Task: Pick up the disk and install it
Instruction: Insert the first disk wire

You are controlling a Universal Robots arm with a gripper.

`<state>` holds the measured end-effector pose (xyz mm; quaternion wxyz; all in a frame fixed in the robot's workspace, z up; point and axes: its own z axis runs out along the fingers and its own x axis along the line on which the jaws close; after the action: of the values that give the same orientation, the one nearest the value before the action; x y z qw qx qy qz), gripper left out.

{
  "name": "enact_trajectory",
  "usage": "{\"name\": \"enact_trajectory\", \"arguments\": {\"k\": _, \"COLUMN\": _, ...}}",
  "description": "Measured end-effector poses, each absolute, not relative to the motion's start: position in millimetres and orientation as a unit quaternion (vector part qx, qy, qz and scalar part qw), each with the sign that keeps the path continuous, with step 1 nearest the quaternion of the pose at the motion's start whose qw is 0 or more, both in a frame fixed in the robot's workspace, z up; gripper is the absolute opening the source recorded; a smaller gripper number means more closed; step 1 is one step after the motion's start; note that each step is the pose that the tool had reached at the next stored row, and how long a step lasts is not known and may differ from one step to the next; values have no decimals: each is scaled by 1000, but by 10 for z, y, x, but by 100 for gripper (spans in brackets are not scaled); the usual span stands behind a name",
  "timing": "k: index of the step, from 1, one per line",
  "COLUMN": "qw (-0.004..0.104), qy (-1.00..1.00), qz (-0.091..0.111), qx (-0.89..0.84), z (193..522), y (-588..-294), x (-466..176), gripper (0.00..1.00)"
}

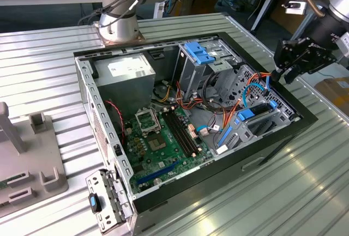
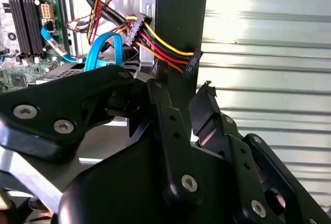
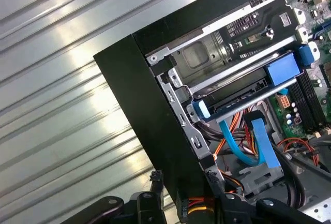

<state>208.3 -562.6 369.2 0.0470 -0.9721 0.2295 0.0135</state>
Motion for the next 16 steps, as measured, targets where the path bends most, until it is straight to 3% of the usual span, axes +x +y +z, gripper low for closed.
{"name": "enact_trajectory", "arguments": {"k": 13, "qw": 47, "qy": 222, "qz": 14, "qx": -974, "z": 3691, "y": -5589, "x": 2169, "gripper": 44}}
{"name": "enact_trajectory", "arguments": {"k": 16, "qw": 47, "qy": 222, "qz": 14, "qx": -974, "z": 3691, "y": -5587, "x": 2169, "gripper": 36}}
